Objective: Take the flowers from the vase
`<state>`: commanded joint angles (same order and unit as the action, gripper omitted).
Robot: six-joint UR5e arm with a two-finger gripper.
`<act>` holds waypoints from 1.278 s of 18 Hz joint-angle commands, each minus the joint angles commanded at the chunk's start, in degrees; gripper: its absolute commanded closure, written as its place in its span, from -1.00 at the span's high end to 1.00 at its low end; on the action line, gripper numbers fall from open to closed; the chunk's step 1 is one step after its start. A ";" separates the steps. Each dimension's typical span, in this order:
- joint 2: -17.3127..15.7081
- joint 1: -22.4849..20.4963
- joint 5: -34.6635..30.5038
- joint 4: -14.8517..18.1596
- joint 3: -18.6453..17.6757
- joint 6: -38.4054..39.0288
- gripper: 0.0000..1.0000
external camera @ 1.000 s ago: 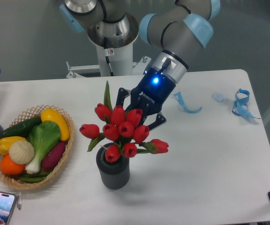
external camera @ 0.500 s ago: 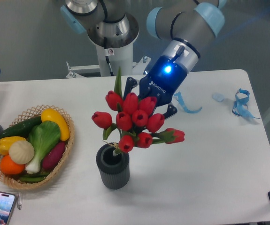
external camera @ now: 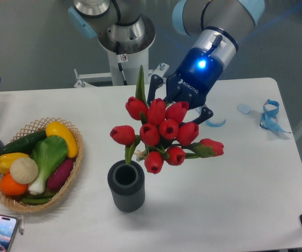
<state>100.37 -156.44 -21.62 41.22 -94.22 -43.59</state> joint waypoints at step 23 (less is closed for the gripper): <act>4.66 -11.60 -3.94 0.09 -4.48 -15.46 1.00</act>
<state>105.03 -168.05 -25.56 41.31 -98.70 -59.06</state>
